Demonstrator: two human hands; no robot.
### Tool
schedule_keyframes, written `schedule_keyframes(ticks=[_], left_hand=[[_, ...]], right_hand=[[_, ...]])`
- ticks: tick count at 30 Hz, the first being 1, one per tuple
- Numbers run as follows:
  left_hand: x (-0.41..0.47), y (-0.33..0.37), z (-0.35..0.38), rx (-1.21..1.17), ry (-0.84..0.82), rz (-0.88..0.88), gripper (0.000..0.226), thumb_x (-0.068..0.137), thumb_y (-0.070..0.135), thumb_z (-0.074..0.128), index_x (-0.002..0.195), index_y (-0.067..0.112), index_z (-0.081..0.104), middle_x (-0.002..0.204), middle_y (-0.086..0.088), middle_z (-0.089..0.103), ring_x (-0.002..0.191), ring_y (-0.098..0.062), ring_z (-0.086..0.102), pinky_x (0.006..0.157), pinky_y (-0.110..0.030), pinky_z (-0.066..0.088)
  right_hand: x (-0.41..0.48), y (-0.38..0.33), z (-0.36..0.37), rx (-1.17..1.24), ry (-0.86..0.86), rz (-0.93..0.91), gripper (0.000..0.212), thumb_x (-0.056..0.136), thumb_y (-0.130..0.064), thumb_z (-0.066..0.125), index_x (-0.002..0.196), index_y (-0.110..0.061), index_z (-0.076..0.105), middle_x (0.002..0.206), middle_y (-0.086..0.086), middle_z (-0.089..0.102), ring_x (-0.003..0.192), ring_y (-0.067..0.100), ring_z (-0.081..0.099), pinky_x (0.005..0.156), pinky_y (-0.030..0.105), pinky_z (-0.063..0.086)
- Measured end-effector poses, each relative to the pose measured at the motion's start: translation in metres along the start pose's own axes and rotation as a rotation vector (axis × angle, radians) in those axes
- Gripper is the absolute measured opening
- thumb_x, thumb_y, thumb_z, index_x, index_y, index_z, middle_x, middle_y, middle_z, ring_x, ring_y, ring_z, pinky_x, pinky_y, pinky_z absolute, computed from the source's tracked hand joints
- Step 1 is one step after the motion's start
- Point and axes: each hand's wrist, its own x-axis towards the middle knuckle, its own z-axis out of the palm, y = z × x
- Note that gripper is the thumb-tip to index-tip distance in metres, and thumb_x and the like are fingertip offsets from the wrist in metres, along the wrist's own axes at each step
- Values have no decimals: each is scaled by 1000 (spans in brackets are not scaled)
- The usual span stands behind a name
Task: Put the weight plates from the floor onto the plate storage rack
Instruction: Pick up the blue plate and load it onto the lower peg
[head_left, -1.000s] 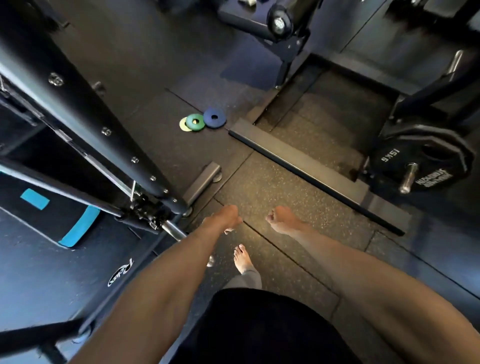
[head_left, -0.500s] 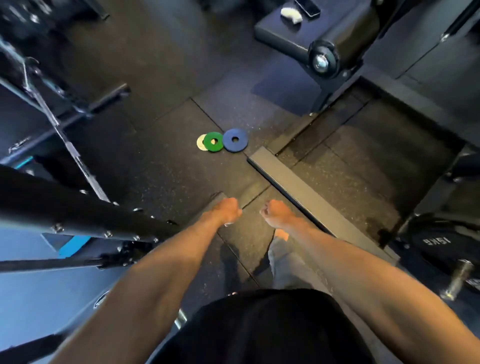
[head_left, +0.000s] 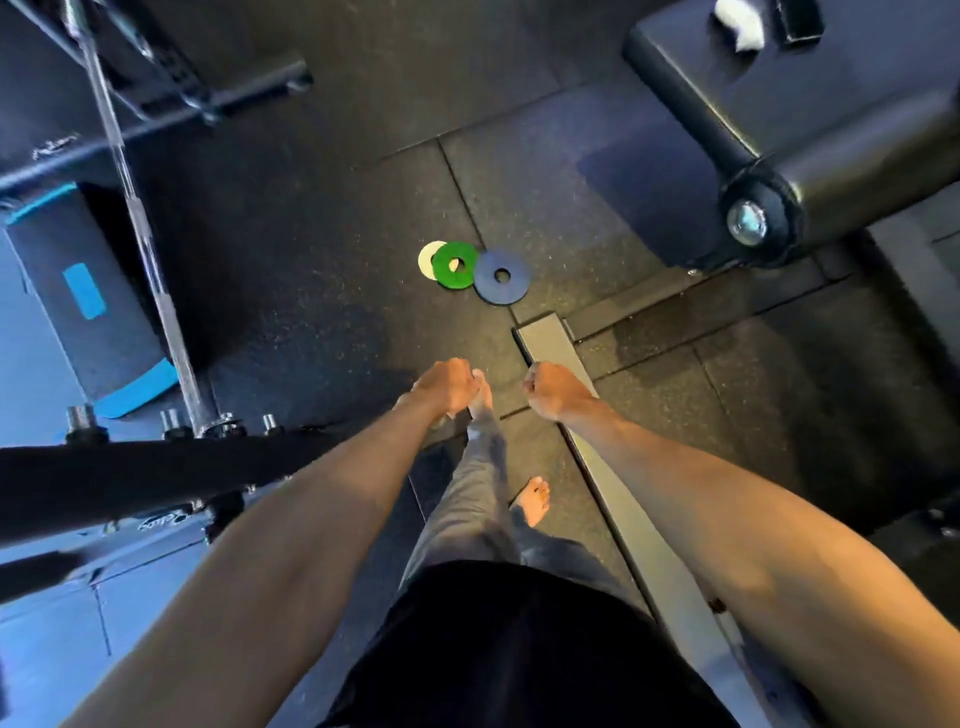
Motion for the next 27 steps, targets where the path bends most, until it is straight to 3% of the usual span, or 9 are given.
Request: schedule_keyframes(ticks=[2,7,15,18,23,27], left_hand=[[26,12,-12,-68,-24,-26,22,97,21,47,83,12,60,84,-17,71,80,-35,73,74,-40,59],[105,25,-51,-152,-68,-83,29,98,26,48,108,3,63,103,-20,71,91,-32,71,83,-45,59],[231,33,-101,-238,-50,-106,32,97,18,45,105,-5,64,97,-26,71,87,-36,72,69,-38,60],[293,19,-89,-306,-39,-187,31,92,28,46,108,4,58,101,-23,69,93,-40,69,81,-49,58],[400,-6,-53,-392,-59,-301,32,90,29,48,110,6,56,102,-21,69,94,-39,69,82,-50,58],[524,-49,13,-482,-101,-455,59,65,42,50,109,3,59,103,-21,69,87,-36,70,75,-49,60]], right_hand=[[29,-1,-19,-25,4,-7,32,100,-24,44,109,-2,66,116,18,67,114,35,61,93,39,51],[107,-11,-60,-18,-24,55,31,98,-28,47,110,-4,63,118,19,66,112,36,62,86,35,51],[233,-26,-111,-20,-54,94,29,99,-23,45,108,-3,65,115,21,66,112,37,61,84,38,51],[288,-12,-105,-15,-55,116,27,96,-25,50,103,-5,67,110,20,69,108,36,65,83,38,53],[391,19,-80,7,-56,189,23,97,-22,50,106,-5,62,114,20,67,111,36,62,86,38,50],[484,54,-44,57,-57,278,31,99,-21,50,126,-7,52,127,18,61,123,33,57,94,35,47]])
